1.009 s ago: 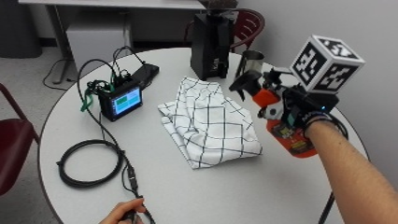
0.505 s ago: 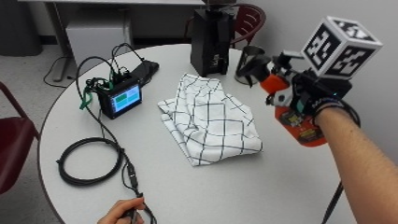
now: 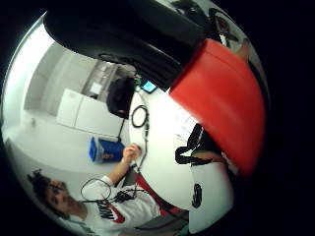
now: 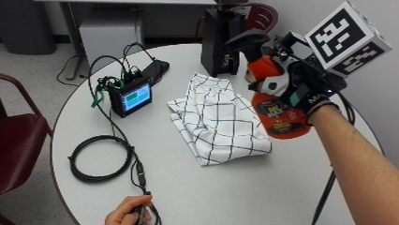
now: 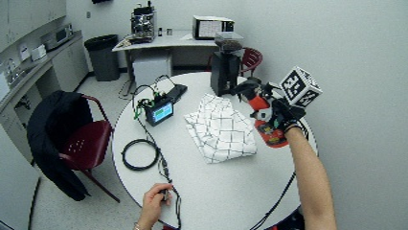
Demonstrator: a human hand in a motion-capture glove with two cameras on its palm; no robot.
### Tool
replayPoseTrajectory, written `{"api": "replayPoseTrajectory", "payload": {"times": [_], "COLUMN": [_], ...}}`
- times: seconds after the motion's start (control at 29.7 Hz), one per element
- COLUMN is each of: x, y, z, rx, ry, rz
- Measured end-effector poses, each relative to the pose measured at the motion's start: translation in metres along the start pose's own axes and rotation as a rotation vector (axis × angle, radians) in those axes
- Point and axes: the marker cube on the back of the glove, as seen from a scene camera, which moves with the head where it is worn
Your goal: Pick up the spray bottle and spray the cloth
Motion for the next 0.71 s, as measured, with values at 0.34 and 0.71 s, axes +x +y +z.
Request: {"api": "replayPoseTrajectory", "payload": {"times": [0.34,0.71], "x": [-0.049,-0.051], "y": [0.02,0.064], "z": [0.079,0.201], "rx": [0.011,-0.115], "ry": [-0.343,-0.502], "rz": [-0.023,0.021]}}
